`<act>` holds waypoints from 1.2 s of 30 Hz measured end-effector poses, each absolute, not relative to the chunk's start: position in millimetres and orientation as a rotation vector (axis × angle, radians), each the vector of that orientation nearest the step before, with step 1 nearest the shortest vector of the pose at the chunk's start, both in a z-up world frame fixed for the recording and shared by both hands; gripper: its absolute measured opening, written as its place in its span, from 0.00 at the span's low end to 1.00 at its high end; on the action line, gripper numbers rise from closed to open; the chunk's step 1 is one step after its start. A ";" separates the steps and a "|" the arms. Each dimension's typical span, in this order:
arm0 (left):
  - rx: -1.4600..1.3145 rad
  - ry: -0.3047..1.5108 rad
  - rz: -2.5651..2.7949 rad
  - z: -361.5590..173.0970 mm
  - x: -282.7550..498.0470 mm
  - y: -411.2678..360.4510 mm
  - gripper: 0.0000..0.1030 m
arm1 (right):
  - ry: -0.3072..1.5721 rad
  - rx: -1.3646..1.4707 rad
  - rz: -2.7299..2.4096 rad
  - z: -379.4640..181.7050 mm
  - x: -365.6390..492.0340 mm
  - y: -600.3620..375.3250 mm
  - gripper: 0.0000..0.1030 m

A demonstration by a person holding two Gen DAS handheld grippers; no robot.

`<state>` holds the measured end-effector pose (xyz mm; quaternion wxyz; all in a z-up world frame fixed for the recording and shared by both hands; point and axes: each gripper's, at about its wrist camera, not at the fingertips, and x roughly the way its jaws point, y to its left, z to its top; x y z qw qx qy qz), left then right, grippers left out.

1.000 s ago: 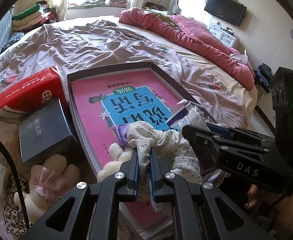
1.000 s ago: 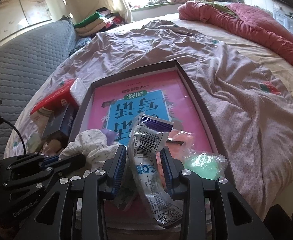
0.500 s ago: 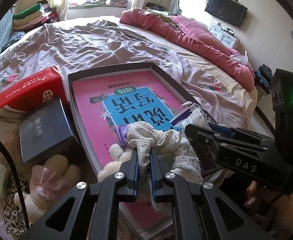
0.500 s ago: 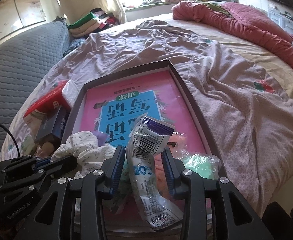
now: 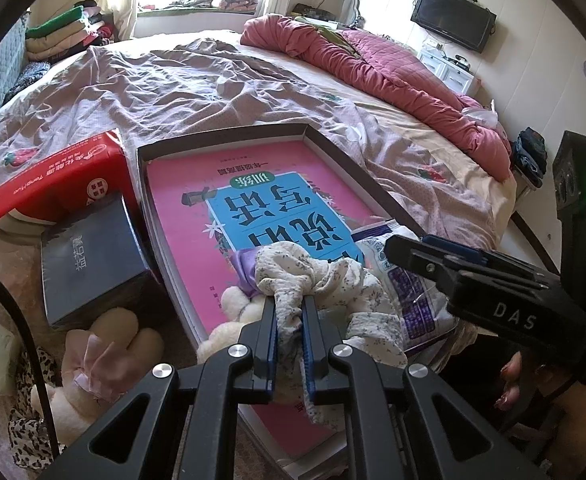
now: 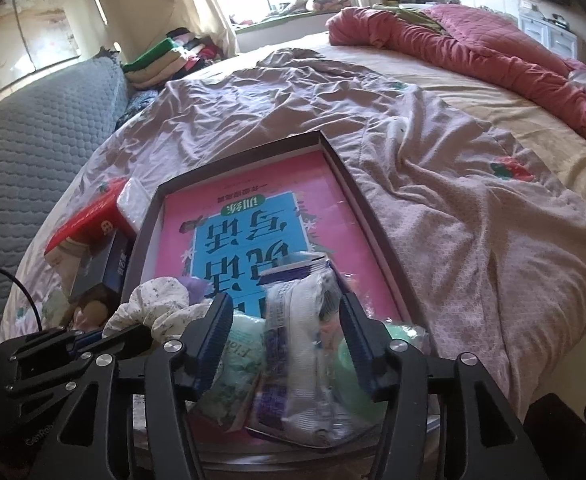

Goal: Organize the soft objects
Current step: 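Open the right tool to release the packet onto the tray while the left tool lowers the cloth, then open the left tool to release the floral cloth onto the tray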

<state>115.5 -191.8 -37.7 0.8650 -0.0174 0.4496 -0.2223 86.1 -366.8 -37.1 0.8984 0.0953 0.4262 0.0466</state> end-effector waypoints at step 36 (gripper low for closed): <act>-0.010 0.920 -0.399 -26.2 111.4 -188.1 0.51 | 0.852 0.282 0.089 -25.0 77.2 -384.2 0.59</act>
